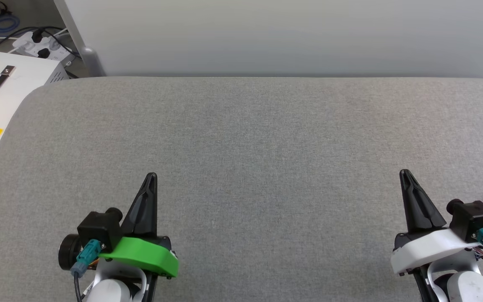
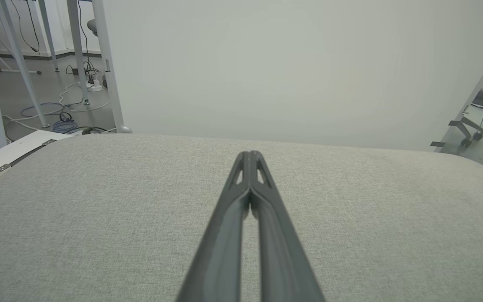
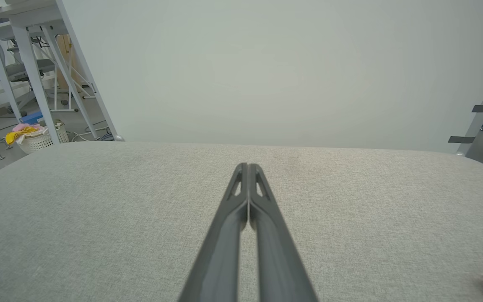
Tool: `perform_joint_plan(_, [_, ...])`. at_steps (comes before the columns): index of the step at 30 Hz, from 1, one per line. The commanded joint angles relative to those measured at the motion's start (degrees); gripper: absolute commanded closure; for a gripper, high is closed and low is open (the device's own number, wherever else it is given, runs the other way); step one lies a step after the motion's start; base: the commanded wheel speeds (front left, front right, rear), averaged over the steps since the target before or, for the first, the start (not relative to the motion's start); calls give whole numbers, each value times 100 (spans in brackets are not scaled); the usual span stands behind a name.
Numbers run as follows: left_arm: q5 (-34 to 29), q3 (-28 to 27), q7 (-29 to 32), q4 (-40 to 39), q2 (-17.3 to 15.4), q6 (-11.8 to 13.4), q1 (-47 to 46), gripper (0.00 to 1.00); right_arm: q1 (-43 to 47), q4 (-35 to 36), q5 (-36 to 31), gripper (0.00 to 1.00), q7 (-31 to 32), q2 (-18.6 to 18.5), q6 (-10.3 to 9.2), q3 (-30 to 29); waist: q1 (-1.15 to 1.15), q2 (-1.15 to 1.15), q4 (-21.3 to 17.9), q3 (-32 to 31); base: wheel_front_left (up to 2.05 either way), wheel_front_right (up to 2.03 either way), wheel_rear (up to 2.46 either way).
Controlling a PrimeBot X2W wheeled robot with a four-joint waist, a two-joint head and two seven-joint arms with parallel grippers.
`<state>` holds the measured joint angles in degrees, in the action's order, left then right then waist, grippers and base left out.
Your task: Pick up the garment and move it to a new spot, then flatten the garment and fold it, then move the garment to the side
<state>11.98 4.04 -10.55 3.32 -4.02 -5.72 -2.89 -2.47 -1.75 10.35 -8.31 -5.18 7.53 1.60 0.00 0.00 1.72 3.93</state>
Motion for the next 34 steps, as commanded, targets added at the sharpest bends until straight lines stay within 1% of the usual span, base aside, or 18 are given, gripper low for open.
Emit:
perform_joint_plan(1, [-84, -27, 31, -24, 24, 59, 84, 100, 71, 34, -73, 100, 39, 26, -1, -14, 0, 0, -4, -8, 0, 0, 0])
perform_joint_plan(34, [-508, -171, 421, -141, 58, 254, 162, 100, 138, 87, -439, 100, 340, 104, -2, -69, 0, 0, -68, -154, 0, 0, 0])
